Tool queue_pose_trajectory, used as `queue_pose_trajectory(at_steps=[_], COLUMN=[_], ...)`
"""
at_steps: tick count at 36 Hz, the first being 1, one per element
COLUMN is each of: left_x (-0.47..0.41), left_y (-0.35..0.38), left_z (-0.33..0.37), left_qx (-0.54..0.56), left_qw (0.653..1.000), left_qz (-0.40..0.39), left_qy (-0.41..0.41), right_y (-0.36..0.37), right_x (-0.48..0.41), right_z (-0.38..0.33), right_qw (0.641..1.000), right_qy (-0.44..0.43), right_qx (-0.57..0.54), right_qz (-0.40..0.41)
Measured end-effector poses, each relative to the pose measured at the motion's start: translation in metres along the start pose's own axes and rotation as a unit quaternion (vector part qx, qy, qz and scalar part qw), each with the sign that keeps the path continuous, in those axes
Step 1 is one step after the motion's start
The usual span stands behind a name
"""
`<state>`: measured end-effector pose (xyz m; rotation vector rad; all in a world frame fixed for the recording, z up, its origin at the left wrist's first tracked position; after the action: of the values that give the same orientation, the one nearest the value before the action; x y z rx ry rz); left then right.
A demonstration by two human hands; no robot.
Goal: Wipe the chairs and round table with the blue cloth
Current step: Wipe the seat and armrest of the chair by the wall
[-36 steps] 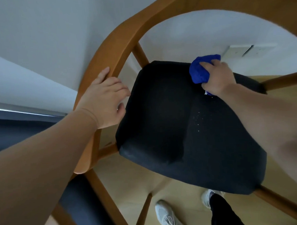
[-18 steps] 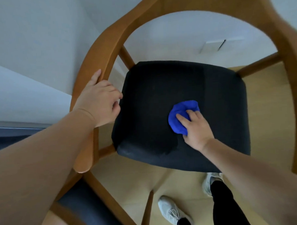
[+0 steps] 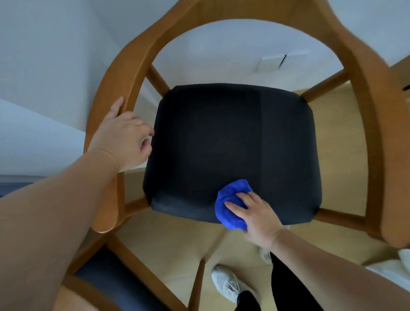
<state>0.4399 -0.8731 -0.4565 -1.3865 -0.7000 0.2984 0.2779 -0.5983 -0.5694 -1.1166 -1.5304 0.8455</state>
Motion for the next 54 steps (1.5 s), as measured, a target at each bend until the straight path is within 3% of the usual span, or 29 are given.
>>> queue_pose_trajectory(at_steps=[13, 25, 30, 38, 54], left_x=[-0.003, -0.002, -0.003, -0.005, -0.003], left_y=[0.001, 0.004, 0.004, 0.004, 0.005], left_z=[0.001, 0.005, 0.002, 0.001, -0.001], left_qx=[0.025, 0.027, 0.043, 0.045, 0.019], left_qw=[1.000, 0.998, 0.997, 0.998, 0.997], left_qz=[0.008, 0.028, 0.043, 0.033, 0.045], left_qy=[0.012, 0.057, 0.051, 0.039, 0.054], right_y=[-0.108, -0.123, -0.099, -0.092, -0.024], right_x=[-0.150, -0.228, -0.222, -0.211, -0.066], right_z=[0.125, 0.207, 0.221, 0.217, 0.123], right_qw=[0.991, 0.988, 0.984, 0.981, 0.974], right_qy=[0.086, 0.104, 0.157, 0.169, 0.221], right_qx=[0.025, 0.116, 0.085, 0.098, 0.040], right_qz=[0.095, 0.019, 0.013, 0.010, -0.026])
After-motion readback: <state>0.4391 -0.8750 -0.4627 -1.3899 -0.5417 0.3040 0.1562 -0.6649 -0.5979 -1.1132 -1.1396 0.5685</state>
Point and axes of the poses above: each hand's wrist, its own x-axis away from the middle knuckle, its own y-axis out of the palm, z = x × y, the point moved 6 cm from there along -x, towards the middle knuckle, and after that the axes turned 12 degrees about x, right-handed, at the moved point
